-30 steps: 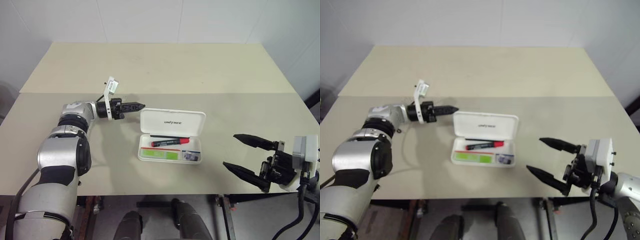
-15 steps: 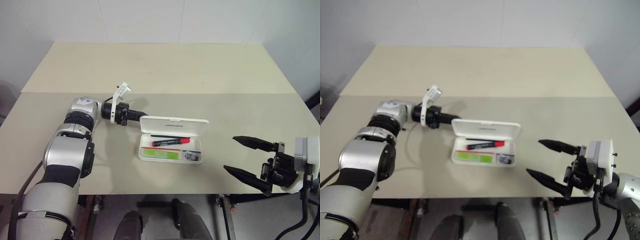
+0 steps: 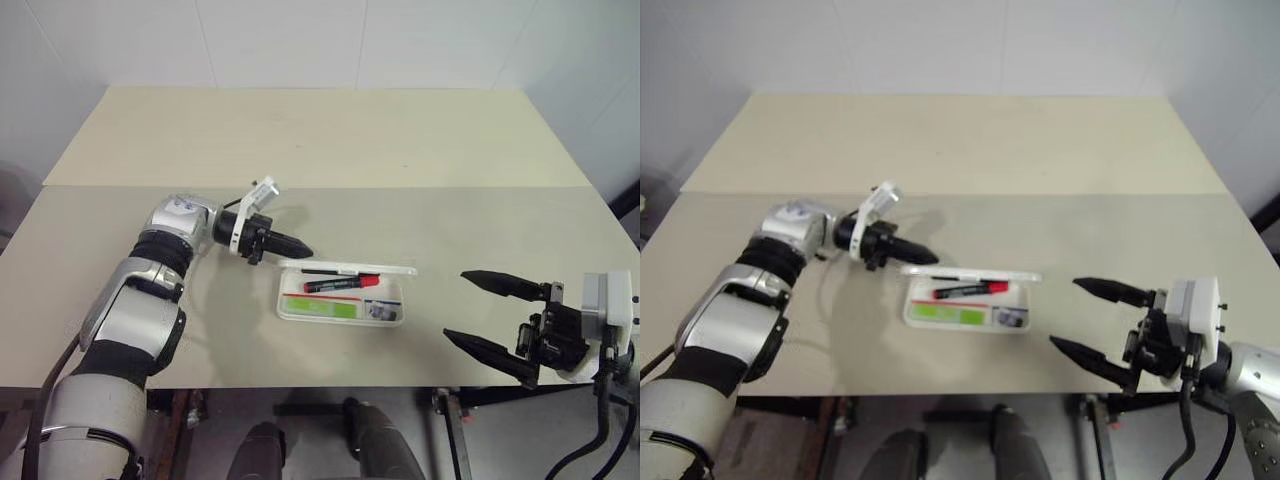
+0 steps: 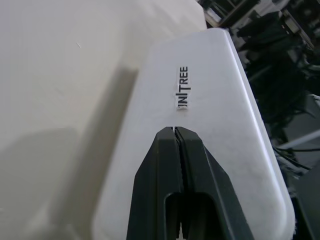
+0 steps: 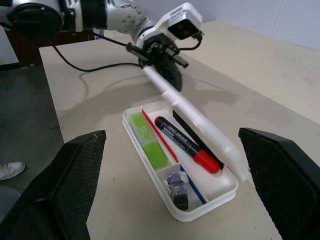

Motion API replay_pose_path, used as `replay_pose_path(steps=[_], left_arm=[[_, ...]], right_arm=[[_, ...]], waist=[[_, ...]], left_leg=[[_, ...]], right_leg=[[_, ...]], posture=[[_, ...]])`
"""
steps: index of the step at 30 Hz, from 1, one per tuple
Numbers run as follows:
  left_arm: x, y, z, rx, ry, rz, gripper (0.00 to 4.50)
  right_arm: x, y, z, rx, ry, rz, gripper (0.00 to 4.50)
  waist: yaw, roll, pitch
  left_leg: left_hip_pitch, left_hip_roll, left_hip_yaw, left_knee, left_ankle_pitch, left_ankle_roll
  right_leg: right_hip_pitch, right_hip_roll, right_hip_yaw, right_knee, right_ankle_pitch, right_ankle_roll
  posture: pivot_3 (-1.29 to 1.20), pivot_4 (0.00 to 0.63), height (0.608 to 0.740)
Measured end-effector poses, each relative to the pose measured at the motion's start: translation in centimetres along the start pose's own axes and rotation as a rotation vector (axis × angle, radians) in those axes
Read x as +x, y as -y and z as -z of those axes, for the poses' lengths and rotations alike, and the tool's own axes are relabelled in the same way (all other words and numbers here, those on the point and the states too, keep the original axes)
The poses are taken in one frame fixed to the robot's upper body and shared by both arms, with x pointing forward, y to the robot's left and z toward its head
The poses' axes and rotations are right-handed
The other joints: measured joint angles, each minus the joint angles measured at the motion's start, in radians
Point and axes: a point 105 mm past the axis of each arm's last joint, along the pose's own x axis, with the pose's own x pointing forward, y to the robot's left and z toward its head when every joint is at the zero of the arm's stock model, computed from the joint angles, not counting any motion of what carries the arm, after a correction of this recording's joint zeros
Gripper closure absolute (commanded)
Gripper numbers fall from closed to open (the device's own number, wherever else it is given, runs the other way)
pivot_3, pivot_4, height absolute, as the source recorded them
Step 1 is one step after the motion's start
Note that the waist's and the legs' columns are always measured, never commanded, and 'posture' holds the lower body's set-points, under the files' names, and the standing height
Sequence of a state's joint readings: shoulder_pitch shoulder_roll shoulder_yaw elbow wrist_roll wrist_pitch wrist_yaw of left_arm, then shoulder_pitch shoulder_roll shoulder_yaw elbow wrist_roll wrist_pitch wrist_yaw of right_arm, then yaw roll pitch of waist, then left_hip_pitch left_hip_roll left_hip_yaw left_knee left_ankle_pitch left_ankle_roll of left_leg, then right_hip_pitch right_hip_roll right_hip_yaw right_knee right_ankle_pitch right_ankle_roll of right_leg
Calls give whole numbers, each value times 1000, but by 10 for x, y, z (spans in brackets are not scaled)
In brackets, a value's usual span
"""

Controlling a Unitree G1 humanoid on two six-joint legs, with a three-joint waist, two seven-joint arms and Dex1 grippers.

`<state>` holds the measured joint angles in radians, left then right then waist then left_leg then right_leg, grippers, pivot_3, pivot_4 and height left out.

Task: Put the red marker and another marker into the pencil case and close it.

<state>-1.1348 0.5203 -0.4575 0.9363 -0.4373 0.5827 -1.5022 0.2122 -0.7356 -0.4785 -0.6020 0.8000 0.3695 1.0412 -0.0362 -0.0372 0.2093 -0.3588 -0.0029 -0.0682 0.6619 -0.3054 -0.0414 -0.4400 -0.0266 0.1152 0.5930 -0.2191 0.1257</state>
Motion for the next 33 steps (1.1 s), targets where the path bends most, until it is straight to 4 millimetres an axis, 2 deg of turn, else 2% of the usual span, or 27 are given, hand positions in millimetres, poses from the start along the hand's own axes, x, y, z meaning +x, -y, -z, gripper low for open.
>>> replay_pose_path(steps=[8, 14, 22, 24, 25, 27, 28, 29, 30, 31, 32, 33], left_arm=[[12, 9, 11, -22, -46, 71, 4470], [28, -1, 25, -40, -90, 62, 4470], [34, -10, 23, 57, -124, 26, 4470], [35, -11, 24, 70, -142, 21, 4470], [36, -12, 25, 71, -145, 19, 4470], [38, -13, 27, 63, -144, 19, 4470], [38, -13, 26, 68, -144, 19, 4470], [39, -13, 25, 75, -140, 20, 4470], [40, -12, 25, 77, -133, 26, 4470], [41, -12, 23, 79, -118, 29, 4470], [40, -12, 21, 84, -106, 29, 4470], [38, -12, 20, 88, -96, 24, 4470]], right_arm=[[0, 2, 0, -3, -2, 15, 0], [0, 3, 0, -17, 2, 24, 0], [0, 3, 1, -18, -2, 29, 0], [1, 3, 1, -19, -6, 30, 0], [1, 3, 2, -18, -7, 29, 0], [2, 2, 3, -15, -5, 28, 0], [2, 2, 3, -15, -4, 27, 0], [2, 2, 3, -16, -4, 27, 0], [2, 2, 3, -15, -4, 27, 0], [2, 2, 2, -19, -2, 25, 0], [3, 2, 2, -23, 0, 22, 0], [4, 2, 2, -23, 2, 18, 0]], waist=[[1, 0, 0], [3, 0, 0], [2, 0, 0], [-4, 0, 0], [-10, 3, -2], [-21, 19, -11], [-21, 24, -15], [-20, 22, -19], [-22, 14, -22], [-19, 11, -23], [-18, 11, -23], [-15, 11, -23]], left_leg=[[4, 0, 0, 1, 0, 0], [6, 0, 0, 3, 0, 0], [12, 0, 0, 3, 0, 1], [22, 3, -1, 0, -1, 2], [23, 7, -2, -1, -2, 5], [18, 25, -6, -8, -4, 7], [13, 37, -9, -14, -2, 9], [7, 48, -4, -15, -2, 11], [6, 47, 6, -13, -2, 10], [8, 43, 12, -13, -4, 9], [10, 33, 23, -15, -4, 10], [9, 32, 26, -14, -5, 10]], right_leg=[[7, 0, 0, -2, -1, -1], [13, 0, 0, -8, -6, -12], [25, 0, 0, -13, -7, -9], [39, 2, -1, -28, -3, -8], [47, 4, -4, -43, 3, -7], [67, 16, -11, -95, 30, -6], [74, 15, -19, -111, 43, -12], [64, 1, -22, -97, 43, -15], [51, -8, -23, -71, 29, -6], [44, -10, -19, -58, 10, -1], [39, -2, -19, -46, -3, -8], [33, -1, -18, -35, -6, -7]], posture=[[0, 150, 740], [0, 150, 740], [0, 150, 740], [0, 150, 740], [0, 150, 740], [0, 150, 740], [0, 150, 740], [0, 150, 740], [0, 150, 740], [0, 150, 740], [0, 150, 740], [0, 150, 740]])
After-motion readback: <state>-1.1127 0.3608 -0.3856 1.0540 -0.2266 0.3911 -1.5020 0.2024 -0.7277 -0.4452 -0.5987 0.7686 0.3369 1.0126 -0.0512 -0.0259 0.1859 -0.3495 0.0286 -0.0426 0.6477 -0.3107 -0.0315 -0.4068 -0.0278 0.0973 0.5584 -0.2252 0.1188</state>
